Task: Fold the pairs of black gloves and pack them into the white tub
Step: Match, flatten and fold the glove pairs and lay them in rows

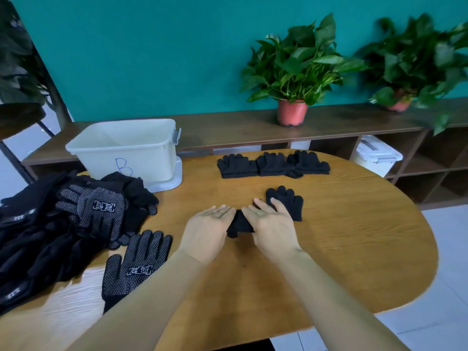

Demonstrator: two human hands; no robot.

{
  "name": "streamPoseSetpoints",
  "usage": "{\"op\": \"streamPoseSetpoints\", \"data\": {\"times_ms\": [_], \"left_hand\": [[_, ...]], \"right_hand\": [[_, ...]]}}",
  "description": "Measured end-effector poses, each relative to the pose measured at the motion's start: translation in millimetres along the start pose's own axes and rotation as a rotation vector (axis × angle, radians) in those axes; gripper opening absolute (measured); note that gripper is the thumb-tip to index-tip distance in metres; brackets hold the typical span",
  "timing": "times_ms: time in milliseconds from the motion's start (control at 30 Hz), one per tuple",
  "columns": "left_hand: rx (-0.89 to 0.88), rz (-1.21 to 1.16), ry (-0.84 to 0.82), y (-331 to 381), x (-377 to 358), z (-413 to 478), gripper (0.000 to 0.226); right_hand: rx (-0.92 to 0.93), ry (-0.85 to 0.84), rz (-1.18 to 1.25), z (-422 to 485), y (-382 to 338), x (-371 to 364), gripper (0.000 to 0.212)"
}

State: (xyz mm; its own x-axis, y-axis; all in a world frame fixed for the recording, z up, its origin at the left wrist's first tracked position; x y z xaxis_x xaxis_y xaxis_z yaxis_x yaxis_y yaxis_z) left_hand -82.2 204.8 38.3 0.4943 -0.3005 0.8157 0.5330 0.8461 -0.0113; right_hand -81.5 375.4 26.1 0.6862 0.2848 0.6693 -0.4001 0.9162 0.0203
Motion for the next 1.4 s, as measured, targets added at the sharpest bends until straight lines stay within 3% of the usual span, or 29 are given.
{"op": "streamPoseSetpoints", "data": {"times_ms": [167, 333, 533, 700, 1000, 1100, 1167, 1400], "left_hand": [[-0.04, 0.093, 0.0, 17, 13, 63, 0.065], [-0.042, 0.11, -0.128, 32, -1, 120, 0.063], [-0.086, 0.099, -0.131, 26, -39, 170, 0.063], [-0.127, 0.08, -0.147, 15, -72, 191, 0.062], [-0.201, -0.03, -0.209, 18, -128, 126, 0.078], [-0.21, -0.066, -0.191, 19, -136, 115, 0.074], [-0.232, -0.058, -0.161, 23, -135, 113, 0.072], [-0.225, -0.058, -0.273, 26, -129, 101, 0.074]], "right_hand": [[-0.024, 0.016, -0.089, 31, 42, 18, 0.053], [-0.078, -0.021, -0.153, 54, 88, 22, 0.059], [-0.124, -0.134, -0.213, 74, 131, -3, 0.055], [-0.106, -0.085, -0.205, 79, 155, -32, 0.063], [-0.008, -0.07, -0.199, 1, 143, -68, 0.054], [0.03, -0.022, -0.229, -5, 142, -71, 0.038], [0.022, -0.013, -0.232, -7, 141, -70, 0.041], [0.017, -0.182, -0.197, -19, 136, -66, 0.046]]}}
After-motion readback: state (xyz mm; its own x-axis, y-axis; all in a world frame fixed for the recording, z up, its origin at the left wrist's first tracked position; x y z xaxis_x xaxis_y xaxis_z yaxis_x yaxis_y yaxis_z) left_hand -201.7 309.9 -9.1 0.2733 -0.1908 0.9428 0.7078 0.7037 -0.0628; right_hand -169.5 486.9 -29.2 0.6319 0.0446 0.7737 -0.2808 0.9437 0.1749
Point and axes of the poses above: each hand's wrist, its own z-axis towards the middle knuckle, its own x-axis out of the back of the hand, y = z × x, the point moved 1 cm from there along z, towards the middle knuckle, and after that the axes turned 11 degrees about y, right-handed, at the moved point
